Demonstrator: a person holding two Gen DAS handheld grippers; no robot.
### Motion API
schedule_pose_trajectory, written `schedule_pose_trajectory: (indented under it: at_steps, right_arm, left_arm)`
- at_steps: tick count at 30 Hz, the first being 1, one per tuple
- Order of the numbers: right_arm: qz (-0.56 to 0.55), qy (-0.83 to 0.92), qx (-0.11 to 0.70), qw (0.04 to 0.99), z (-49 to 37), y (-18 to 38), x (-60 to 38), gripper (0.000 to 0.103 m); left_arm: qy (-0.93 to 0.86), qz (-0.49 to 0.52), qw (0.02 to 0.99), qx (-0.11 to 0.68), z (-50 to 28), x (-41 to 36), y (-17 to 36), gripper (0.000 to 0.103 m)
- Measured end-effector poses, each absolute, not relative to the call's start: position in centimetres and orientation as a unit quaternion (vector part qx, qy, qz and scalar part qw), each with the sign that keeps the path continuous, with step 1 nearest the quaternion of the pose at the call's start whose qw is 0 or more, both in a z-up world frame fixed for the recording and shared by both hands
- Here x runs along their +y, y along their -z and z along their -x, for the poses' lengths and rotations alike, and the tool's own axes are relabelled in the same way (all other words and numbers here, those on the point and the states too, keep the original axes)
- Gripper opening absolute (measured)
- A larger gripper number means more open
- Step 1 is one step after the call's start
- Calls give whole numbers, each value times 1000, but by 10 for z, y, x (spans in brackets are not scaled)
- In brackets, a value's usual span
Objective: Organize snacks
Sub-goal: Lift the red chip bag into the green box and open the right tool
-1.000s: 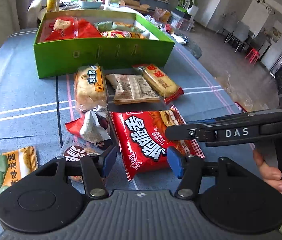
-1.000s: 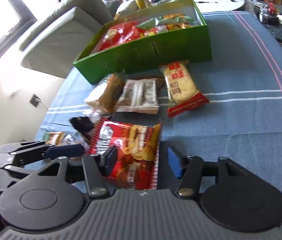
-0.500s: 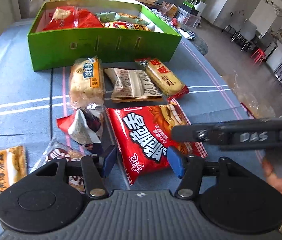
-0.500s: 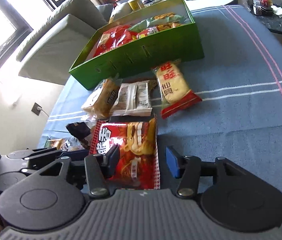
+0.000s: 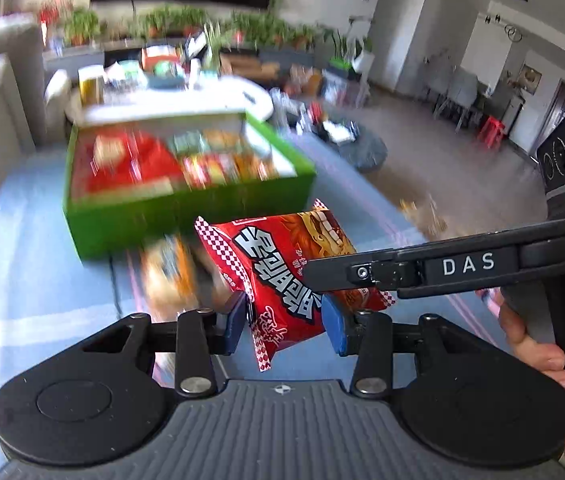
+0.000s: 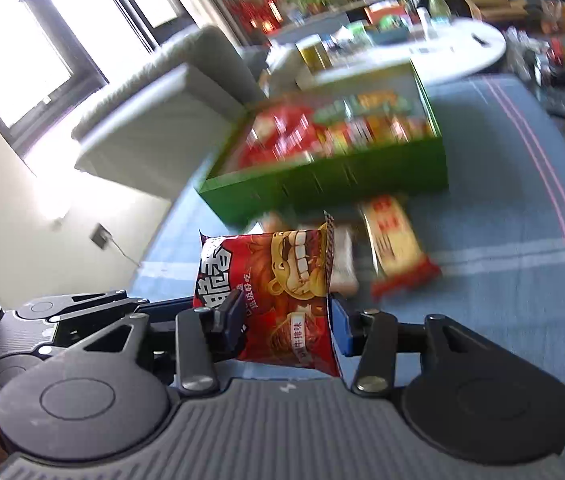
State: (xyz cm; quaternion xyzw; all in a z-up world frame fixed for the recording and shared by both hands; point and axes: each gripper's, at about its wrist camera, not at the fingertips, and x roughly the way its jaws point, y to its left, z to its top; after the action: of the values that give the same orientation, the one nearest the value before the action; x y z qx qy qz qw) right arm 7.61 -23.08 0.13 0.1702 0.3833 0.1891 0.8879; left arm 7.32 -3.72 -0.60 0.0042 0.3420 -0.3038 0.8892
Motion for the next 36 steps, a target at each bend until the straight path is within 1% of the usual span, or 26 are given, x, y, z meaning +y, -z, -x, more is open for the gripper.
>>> schedule_pose_trajectory:
  at_steps: [5,11,18,26,29,32,34,36]
  right_arm:
    - [-170,-209,339,901,-107,-31,-219,51]
    - [-163,-216,314,910,-151,-44,-204,51]
    - [-170,-206,324,907,-192,-35,-200,52]
    - [-181,-199,352,896,-228,-12,-192,52]
    - [-183,-198,362,892,-236,-5,-190,52]
    - [-185,-200,370,888,-243,2,-187,52]
    - [-180,-194,369,891,-246,5,-184,52]
    - [-172,-177,363,899,-244,5,-185,59]
  left_arm:
    - [277,-25,916,290,-96,-31,-24,39]
    - [255,-24,926,278,-144,-21,-36,39]
    - [252,-17,925,285,-195,-15,-22,41]
    - [241,-6,919,311,-227,-12,3,41]
    - [236,-4,918,318,-236,-11,13,44]
    - [228,-4,919,322,-243,-10,20,50]
    - [218,-6,922,321,-245,-8,23,61]
    - [205,-7,926,317,-243,-3,22,66]
